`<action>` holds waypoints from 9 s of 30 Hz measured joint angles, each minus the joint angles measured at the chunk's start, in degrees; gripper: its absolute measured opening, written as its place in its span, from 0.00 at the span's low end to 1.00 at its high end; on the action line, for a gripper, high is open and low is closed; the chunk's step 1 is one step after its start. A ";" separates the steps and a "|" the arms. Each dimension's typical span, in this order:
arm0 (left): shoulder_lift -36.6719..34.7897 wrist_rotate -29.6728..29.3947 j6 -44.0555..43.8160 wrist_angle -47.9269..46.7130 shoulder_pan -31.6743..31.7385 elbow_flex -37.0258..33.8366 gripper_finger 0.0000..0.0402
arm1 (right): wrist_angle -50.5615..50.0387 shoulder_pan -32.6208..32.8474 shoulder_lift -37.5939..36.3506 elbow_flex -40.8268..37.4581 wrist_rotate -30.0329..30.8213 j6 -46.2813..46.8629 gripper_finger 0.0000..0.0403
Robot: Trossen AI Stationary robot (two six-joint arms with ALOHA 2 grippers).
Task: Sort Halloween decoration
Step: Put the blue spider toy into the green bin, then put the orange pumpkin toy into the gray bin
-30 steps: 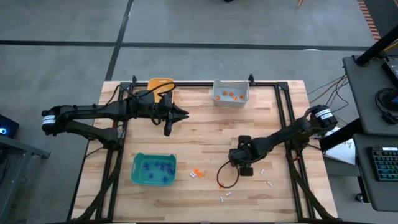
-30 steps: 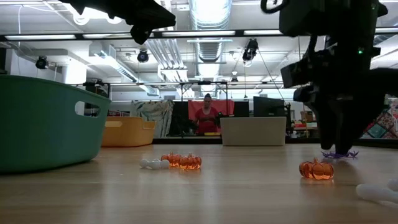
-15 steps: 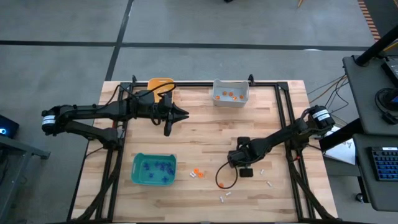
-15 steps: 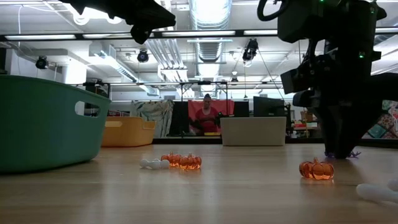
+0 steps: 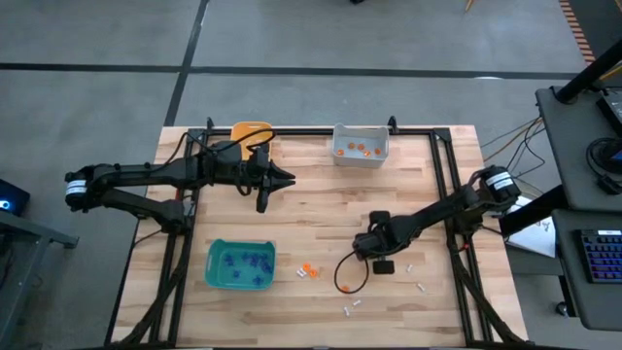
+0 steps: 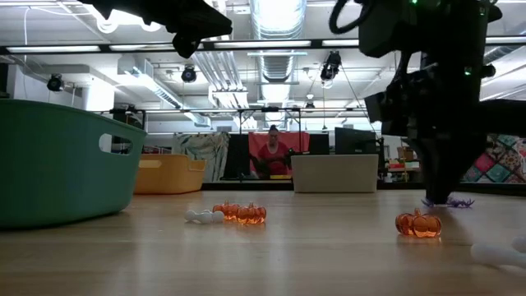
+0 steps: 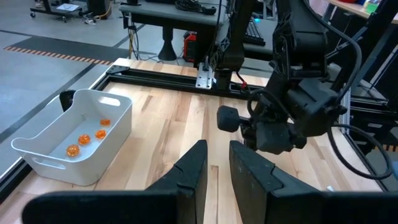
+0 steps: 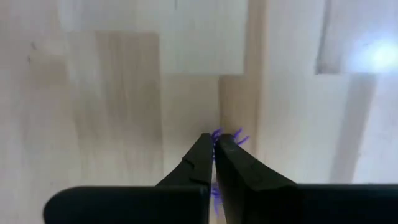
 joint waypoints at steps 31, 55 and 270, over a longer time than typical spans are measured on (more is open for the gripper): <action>0.02 0.07 -0.83 21.95 -8.55 -10.92 0.12 | 45.97 -0.99 -29.03 -16.21 3.44 -7.55 0.02; 28.03 7.70 9.32 36.29 -12.88 1.04 0.46 | 58.75 -2.67 -30.03 -17.21 -1.52 -15.37 0.02; 25.13 -20.68 0.98 -44.70 -28.61 25.60 0.21 | 32.15 -2.60 -23.04 -6.36 -4.70 8.73 0.29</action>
